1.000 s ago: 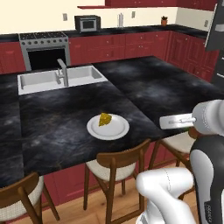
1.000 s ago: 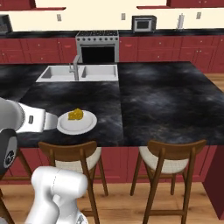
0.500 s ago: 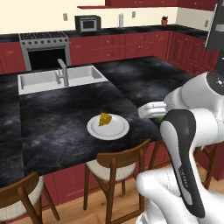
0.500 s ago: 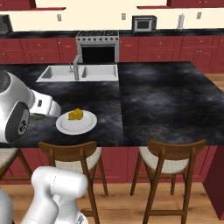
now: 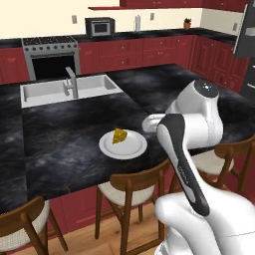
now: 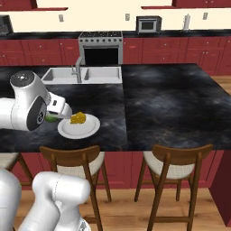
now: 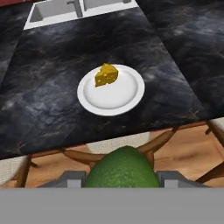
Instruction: Take the cheese, chicken drumstick, and avocado from the fridge and place them on the plate on the dining counter to create an appetizer plate.
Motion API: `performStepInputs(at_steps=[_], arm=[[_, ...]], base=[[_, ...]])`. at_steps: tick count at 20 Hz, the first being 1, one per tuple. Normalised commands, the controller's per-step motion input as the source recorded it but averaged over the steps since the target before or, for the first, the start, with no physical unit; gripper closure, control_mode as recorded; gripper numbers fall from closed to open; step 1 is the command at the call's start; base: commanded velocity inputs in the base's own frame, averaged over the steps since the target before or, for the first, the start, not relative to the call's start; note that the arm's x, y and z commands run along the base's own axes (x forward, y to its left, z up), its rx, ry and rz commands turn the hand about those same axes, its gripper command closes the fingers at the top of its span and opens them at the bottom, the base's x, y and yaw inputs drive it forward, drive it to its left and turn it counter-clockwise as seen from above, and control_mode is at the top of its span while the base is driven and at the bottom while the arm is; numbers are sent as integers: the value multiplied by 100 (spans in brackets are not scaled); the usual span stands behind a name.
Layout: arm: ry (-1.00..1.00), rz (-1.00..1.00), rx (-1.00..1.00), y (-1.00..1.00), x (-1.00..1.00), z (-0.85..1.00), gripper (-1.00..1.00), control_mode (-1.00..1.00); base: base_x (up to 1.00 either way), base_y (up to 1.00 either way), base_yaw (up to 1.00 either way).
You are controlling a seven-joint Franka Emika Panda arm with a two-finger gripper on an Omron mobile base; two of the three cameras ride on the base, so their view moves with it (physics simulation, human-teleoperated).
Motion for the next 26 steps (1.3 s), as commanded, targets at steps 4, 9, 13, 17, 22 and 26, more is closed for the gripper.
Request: performStepInputs(at_steps=[4, 9, 13, 17, 22, 26], arm=[[0, -8, -1, -11, 73, -67, 100, -100], [0, 0, 0, -5, 72, -48, 100, -100], [0, 0, 0, 0, 73, -46, 100, -100], [0, 0, 0, 0, 66, -39, 100, -100], [0, 0, 0, 0, 65, -35, 100, -100], [0, 0, 0, 4, 57, -31, 100, -100]], base=[[0, 0, 0], [0, 0, 0], [0, 0, 0], [0, 0, 0], [0, 0, 0], [0, 0, 0]])
